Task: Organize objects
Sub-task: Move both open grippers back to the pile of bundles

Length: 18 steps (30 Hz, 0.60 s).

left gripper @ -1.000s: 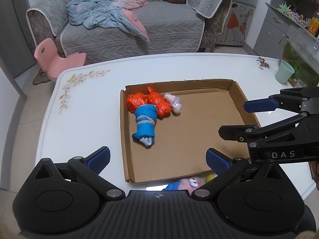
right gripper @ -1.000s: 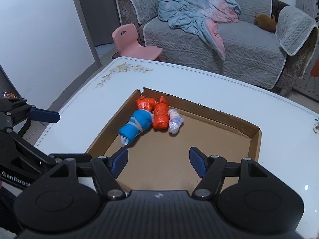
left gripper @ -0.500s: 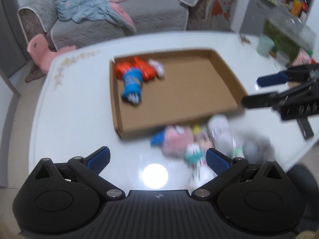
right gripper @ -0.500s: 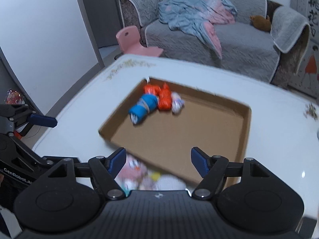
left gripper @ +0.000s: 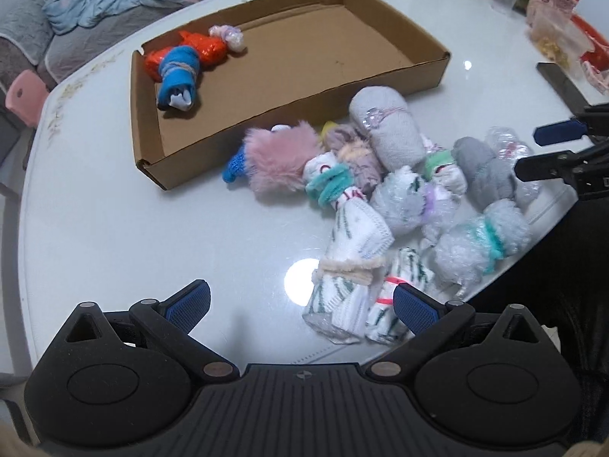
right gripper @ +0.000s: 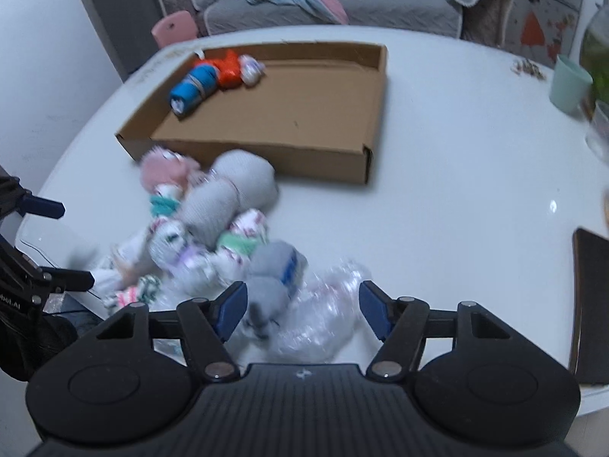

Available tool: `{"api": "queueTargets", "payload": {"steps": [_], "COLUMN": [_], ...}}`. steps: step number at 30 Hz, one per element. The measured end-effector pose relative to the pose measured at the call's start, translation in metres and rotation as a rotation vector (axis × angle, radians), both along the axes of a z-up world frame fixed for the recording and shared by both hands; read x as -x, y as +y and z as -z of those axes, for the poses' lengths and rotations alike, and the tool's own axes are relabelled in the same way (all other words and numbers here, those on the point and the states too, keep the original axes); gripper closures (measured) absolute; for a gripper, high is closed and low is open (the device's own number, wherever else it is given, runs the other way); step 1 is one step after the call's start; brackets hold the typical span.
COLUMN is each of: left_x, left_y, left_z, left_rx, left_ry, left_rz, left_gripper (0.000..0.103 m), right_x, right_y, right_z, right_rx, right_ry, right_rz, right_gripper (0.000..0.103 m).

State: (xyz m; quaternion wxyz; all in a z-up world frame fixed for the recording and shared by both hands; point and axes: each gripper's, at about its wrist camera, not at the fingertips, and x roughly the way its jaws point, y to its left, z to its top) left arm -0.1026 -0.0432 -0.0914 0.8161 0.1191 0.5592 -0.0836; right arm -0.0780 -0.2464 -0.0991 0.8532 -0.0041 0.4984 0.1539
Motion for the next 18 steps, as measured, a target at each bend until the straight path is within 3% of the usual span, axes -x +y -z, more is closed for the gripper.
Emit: {"api": "queueTargets", "payload": {"steps": [8, 18], "left_x": [-0.015, -0.02], "left_y": [-0.001, -0.002], "left_z": [0.021, 0.035], "left_rx": [-0.023, -0.04], "left_ry": [0.024, 0.027], "left_rz": [-0.024, -0.019], "left_gripper": [0.0, 0.006], "right_x": [0.001, 0.005], "right_y": [-0.003, -0.015], "right_z": [0.016, 0.011], "right_rx": [-0.015, -0.05], "right_ry": [0.034, 0.028], "right_rz": [0.041, 0.088], "right_gripper": [0.043, 0.044]}}
